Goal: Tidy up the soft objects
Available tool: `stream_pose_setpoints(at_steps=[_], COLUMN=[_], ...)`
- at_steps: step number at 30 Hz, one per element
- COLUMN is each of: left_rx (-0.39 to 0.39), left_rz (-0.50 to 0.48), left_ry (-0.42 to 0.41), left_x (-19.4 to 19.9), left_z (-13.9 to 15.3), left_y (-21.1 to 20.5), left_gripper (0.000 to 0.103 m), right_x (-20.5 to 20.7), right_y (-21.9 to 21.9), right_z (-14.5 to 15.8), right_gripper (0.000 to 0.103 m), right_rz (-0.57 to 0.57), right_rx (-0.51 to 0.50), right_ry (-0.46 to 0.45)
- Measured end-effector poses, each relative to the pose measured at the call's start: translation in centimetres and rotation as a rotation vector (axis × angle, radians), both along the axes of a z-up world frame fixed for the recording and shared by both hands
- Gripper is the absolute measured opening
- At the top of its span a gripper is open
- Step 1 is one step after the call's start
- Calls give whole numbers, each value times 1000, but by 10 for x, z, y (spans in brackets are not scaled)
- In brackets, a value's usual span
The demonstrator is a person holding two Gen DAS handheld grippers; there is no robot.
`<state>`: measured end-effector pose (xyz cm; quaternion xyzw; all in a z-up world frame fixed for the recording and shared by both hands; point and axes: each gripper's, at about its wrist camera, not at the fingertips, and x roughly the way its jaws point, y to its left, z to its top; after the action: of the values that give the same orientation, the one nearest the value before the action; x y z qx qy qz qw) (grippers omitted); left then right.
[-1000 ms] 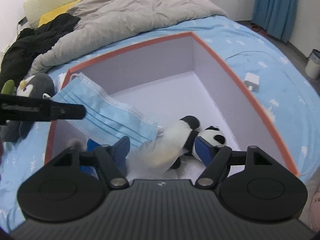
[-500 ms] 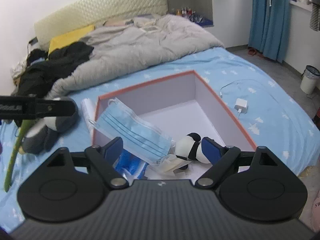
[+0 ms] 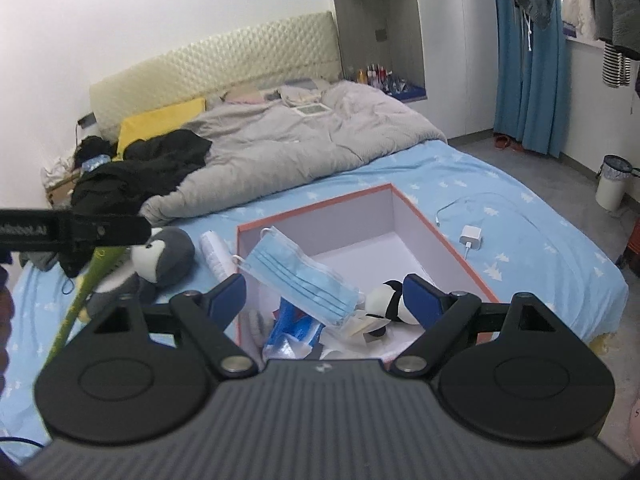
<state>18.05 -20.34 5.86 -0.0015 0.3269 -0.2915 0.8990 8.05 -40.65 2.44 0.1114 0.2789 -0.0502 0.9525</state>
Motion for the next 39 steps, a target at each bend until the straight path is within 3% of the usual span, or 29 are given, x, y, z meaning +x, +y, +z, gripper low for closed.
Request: stream_pose_setpoints(at_steps=[7,18,39], left_rx=[17,-22,-35], left_rz=[-10,-5,48], left_ry=[-54,-48,-23], left_x=[-47,-90,-123], left_z=[2,1,-27], left_y=[5,21,54], left_gripper=[74,74,74], right_x=[-38,-82,-107], right_y=[9,17,49], right_z=[8,3,-25], right_gripper=[87,87,87], right_rz=[-34,-62,-11], right_rx=[-7,14,0], right_ry=[-43,-56,-42])
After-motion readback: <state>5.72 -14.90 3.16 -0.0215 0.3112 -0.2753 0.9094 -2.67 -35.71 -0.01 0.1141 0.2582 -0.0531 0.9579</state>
